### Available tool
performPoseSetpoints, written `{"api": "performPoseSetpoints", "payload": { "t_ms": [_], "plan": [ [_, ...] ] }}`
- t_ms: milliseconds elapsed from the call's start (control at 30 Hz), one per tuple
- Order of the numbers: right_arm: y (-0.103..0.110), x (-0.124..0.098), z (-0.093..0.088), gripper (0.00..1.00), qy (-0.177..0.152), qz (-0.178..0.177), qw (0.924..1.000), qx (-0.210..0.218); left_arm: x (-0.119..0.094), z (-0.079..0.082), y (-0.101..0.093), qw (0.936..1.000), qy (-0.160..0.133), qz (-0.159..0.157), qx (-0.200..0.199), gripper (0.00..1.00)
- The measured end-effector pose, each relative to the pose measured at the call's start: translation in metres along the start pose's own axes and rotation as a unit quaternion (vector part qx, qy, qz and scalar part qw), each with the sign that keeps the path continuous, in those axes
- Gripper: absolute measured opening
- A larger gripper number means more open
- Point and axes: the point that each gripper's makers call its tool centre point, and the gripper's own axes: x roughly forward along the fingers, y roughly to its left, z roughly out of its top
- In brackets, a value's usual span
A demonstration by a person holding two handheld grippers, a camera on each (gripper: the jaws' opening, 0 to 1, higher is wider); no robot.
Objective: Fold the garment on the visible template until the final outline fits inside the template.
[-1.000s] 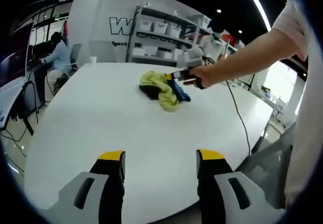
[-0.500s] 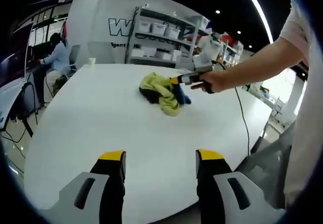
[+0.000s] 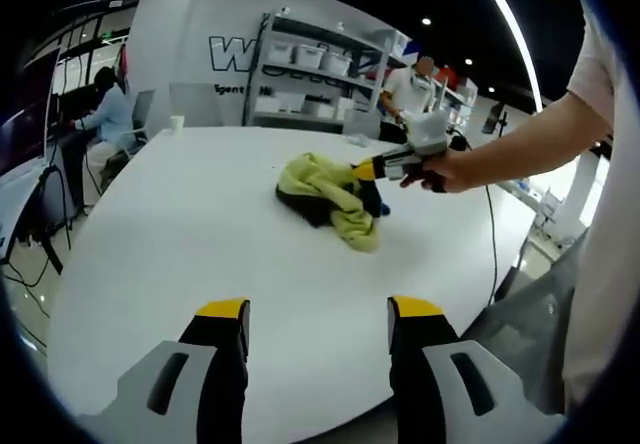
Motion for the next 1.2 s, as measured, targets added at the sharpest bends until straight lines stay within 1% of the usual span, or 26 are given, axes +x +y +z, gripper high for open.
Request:
{"api": "performPoseSetpoints", "payload": {
  "t_ms": [100, 133, 200, 267, 300, 500, 600, 667, 700, 733, 767, 800, 867, 900, 967, 1000, 1067, 1100, 1200],
  "plan": [
    [0.011, -0.006, -0.005, 0.00, 0.001, 0.010, 0.9999, -0.014, 0.000, 0.000, 0.000, 1.0000, 0.001, -0.001, 0.001, 0.53],
    [0.016, -0.008, -0.007, 0.00, 0.006, 0.016, 0.9992, -0.036, 0.000, 0.000, -0.001, 1.0000, 0.000, -0.001, 0.002, 0.53],
    [0.024, -0.011, -0.009, 0.00, 0.005, 0.023, 0.9990, -0.038, 0.000, 0.000, -0.001, 1.0000, 0.001, -0.002, 0.003, 0.53],
    [0.032, -0.017, -0.011, 0.00, 0.009, 0.030, 0.9979, -0.056, 0.000, 0.000, -0.001, 1.0000, 0.002, -0.002, 0.004, 0.53],
    [0.035, -0.018, -0.012, 0.00, 0.009, 0.033, 0.9977, -0.058, 0.000, 0.000, -0.002, 1.0000, 0.002, -0.003, 0.004, 0.53],
    [0.058, -0.025, -0.025, 0.00, 0.022, 0.061, 0.9943, -0.085, 0.001, -0.001, -0.003, 1.0000, 0.005, -0.005, 0.007, 0.53],
    [0.065, -0.028, -0.029, 0.00, 0.024, 0.073, 0.9940, -0.078, 0.001, -0.001, -0.003, 0.9999, 0.006, -0.005, 0.007, 0.53],
    [0.067, -0.029, -0.030, 0.00, 0.026, 0.075, 0.9951, -0.060, 0.001, -0.002, -0.003, 0.9999, 0.007, -0.006, 0.007, 0.53],
    [0.065, -0.030, -0.028, 0.00, 0.024, 0.071, 0.9956, -0.057, 0.001, -0.002, -0.003, 0.9999, 0.007, -0.006, 0.007, 0.53],
    [0.064, -0.032, -0.022, 0.00, 0.013, 0.068, 0.9972, -0.030, 0.001, -0.002, -0.003, 0.9999, 0.007, -0.006, 0.007, 0.53],
    [0.062, -0.032, -0.019, 0.01, 0.008, 0.066, 0.9976, -0.015, 0.001, -0.002, -0.003, 0.9999, 0.007, -0.006, 0.007, 0.53],
    [0.059, -0.033, -0.017, 0.02, 0.006, 0.063, 0.9978, -0.018, 0.001, -0.002, -0.003, 0.9999, 0.007, -0.006, 0.006, 0.53],
    [0.051, -0.033, -0.009, 0.02, -0.005, 0.056, 0.9979, 0.031, 0.001, -0.002, -0.003, 0.9999, 0.008, -0.006, 0.006, 0.53],
    [0.045, -0.033, -0.001, 0.03, -0.017, 0.052, 0.9966, 0.061, 0.001, -0.002, -0.003, 0.9999, 0.008, -0.006, 0.006, 0.53],
    [0.029, -0.033, 0.010, 0.01, -0.033, 0.035, 0.9973, 0.056, 0.001, -0.002, -0.003, 0.9999, 0.008, -0.006, 0.006, 0.53],
    [0.025, -0.031, 0.013, 0.00, -0.037, 0.033, 0.9962, 0.072, 0.001, -0.002, -0.003, 0.9999, 0.008, -0.006, 0.006, 0.53],
    [0.010, -0.024, 0.014, 0.04, -0.035, 0.022, 0.9961, 0.078, 0.001, -0.002, -0.003, 0.9999, 0.009, -0.006, 0.005, 0.53],
    [0.004, -0.020, 0.013, 0.06, -0.031, 0.017, 0.9953, 0.090, 0.001, -0.002, -0.003, 0.9999, 0.009, -0.005, 0.005, 0.53],
    [-0.014, -0.005, 0.012, 0.05, -0.027, 0.003, 0.9928, 0.116, 0.001, -0.002, -0.003, 0.9999, 0.008, -0.004, 0.004, 0.53]
  ]
}}
